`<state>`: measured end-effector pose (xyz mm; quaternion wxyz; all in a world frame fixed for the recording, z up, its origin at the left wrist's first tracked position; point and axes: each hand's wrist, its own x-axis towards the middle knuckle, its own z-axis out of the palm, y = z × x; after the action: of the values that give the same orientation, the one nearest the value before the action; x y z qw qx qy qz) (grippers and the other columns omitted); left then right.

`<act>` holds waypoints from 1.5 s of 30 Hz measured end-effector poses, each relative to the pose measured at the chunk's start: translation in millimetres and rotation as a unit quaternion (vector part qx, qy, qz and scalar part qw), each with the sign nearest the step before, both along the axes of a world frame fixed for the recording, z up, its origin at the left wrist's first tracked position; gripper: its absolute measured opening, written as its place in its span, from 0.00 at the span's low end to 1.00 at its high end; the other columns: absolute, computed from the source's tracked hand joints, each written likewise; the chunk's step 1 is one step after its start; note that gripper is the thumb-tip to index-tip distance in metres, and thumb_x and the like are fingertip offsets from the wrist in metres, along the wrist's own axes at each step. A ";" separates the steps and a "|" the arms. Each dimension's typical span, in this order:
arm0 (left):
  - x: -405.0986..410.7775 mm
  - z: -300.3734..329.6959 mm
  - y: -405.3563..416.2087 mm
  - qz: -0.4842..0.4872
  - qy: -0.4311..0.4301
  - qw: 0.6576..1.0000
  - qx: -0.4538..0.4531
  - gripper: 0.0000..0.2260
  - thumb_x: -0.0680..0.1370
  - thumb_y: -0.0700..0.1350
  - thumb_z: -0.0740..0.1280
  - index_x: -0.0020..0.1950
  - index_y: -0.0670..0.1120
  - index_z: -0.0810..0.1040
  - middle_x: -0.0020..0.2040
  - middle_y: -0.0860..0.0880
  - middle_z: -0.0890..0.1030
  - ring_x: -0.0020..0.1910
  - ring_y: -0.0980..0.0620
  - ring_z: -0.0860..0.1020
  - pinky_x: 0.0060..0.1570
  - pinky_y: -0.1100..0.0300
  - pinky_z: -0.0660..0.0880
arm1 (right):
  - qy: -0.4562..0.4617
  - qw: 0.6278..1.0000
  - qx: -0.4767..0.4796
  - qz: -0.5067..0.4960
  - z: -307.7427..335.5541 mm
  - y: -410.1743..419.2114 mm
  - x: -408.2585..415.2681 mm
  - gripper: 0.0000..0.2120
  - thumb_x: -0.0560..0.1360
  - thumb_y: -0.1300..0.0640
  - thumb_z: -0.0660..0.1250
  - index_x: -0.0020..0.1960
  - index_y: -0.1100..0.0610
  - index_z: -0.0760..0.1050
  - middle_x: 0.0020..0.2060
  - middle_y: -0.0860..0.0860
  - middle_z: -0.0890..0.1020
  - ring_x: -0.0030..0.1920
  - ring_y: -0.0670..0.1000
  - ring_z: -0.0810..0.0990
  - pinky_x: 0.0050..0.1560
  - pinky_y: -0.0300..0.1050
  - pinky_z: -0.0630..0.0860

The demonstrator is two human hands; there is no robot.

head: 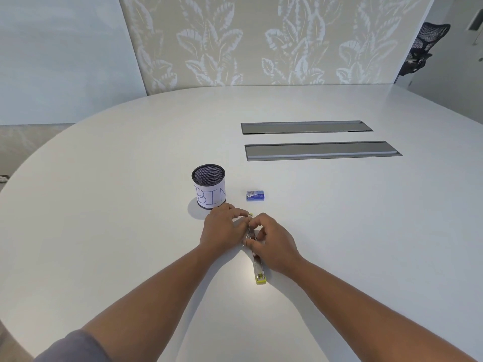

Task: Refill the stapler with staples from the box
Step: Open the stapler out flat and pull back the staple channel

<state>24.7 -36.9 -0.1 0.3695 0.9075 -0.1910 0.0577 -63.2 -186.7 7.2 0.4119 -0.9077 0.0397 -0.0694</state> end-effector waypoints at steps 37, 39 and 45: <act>5.7 23.4 -20.0 0.090 0.183 0.979 -0.014 0.06 0.70 0.51 0.71 0.45 0.56 0.84 0.43 0.58 0.85 0.48 0.54 0.82 0.50 0.57 0.76 | 0.053 0.986 0.134 0.077 6.9 -28.0 13.7 0.11 0.68 0.59 0.80 0.43 0.49 0.80 0.39 0.52 0.83 0.36 0.46 0.78 0.38 0.43 0.79; 3.9 24.3 -19.6 0.092 0.193 0.977 -0.020 0.07 0.70 0.51 0.71 0.47 0.57 0.84 0.45 0.58 0.85 0.48 0.54 0.82 0.51 0.57 0.76 | 0.051 0.987 0.132 0.078 6.3 -28.1 14.0 0.11 0.68 0.59 0.80 0.43 0.49 0.79 0.38 0.50 0.83 0.36 0.45 0.78 0.38 0.42 0.79; -2.1 24.5 -16.9 0.090 0.196 0.976 -0.042 0.11 0.70 0.50 0.72 0.52 0.57 0.80 0.46 0.58 0.81 0.50 0.52 0.80 0.54 0.54 0.76 | 0.053 0.987 0.132 0.080 4.6 -28.0 14.1 0.10 0.69 0.59 0.80 0.42 0.49 0.80 0.36 0.47 0.82 0.35 0.45 0.78 0.37 0.42 0.78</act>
<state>22.6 -53.8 24.4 0.4308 0.8984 -0.0298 -0.0801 -49.2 -214.7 11.8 0.5295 -0.8481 -0.0020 0.0176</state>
